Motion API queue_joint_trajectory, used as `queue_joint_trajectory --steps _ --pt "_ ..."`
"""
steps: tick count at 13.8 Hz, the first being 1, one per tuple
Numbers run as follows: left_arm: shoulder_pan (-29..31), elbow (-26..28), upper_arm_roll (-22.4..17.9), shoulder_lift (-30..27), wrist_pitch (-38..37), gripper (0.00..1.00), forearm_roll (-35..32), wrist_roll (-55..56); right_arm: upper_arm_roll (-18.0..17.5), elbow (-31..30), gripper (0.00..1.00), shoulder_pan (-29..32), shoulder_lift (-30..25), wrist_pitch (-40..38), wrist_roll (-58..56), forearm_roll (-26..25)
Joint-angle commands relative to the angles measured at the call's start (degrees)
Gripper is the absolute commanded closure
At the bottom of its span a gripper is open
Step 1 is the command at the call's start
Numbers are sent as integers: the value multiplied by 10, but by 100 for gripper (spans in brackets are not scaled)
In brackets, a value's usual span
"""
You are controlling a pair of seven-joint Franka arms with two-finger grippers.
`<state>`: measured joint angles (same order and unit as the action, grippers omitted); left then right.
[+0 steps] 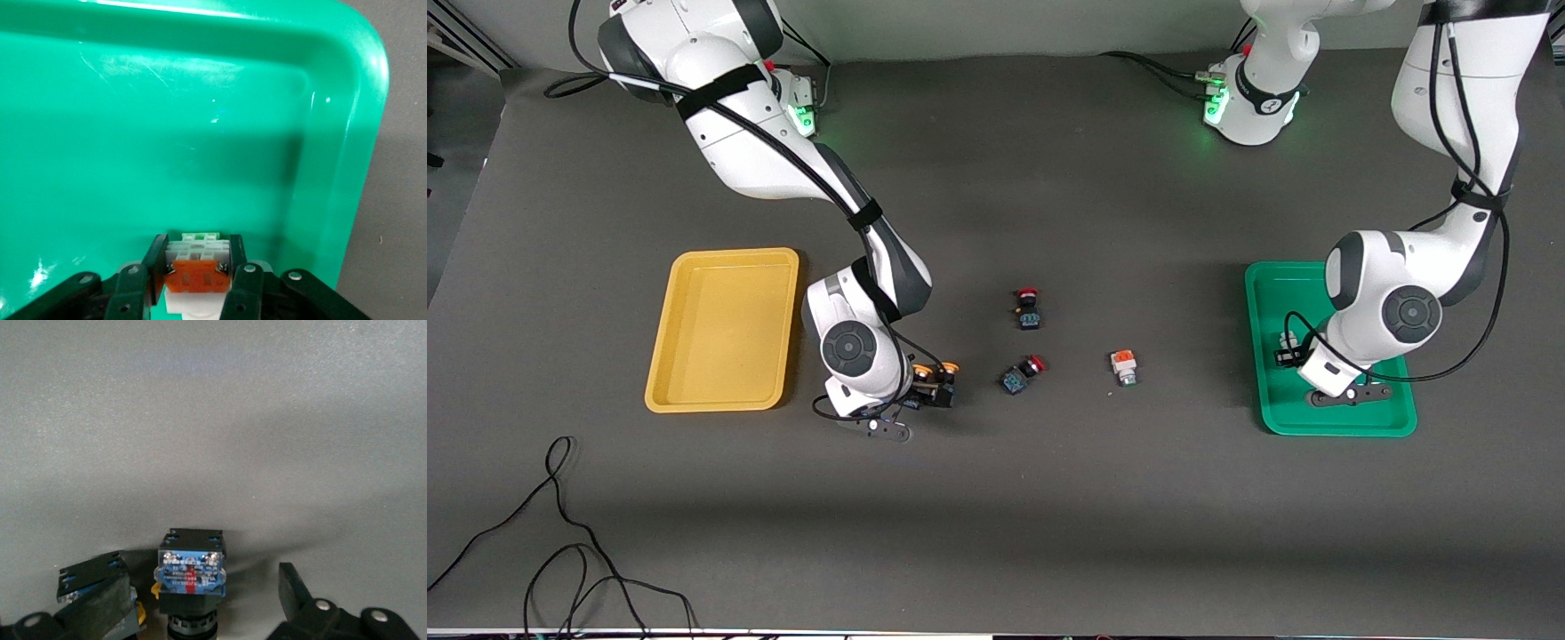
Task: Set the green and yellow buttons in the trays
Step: 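Lower the white button into the green tray while the right gripper grasps, then reach the second white button with the left gripper while the right gripper carries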
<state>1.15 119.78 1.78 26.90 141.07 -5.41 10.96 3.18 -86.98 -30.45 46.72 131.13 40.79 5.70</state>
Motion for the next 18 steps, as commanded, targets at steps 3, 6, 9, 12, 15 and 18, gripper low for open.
queue_joint_trajectory --steps 3,6,9,12,15,18 --pt "13 -2 2 -19 -12 0 -8 -22 7 -7 0 -4 -17 -19 9 8" --pt "19 -43 4 -63 -99 0 -8 -26 8 -17 0 -7 -16 -18 8 7" --pt "15 -151 9 -81 -247 0 -2 -63 9 -27 0 -8 -16 -18 7 7" --pt "11 -242 19 -81 -323 0 1 -75 9 -37 0 -7 -16 -18 7 3" --pt "11 -272 43 -77 -351 0 8 -74 9 -35 94 -2 -18 -18 6 3" --pt "9 -273 101 -75 -352 0 35 -18 12 -36 100 -1 -38 -19 -1 1"
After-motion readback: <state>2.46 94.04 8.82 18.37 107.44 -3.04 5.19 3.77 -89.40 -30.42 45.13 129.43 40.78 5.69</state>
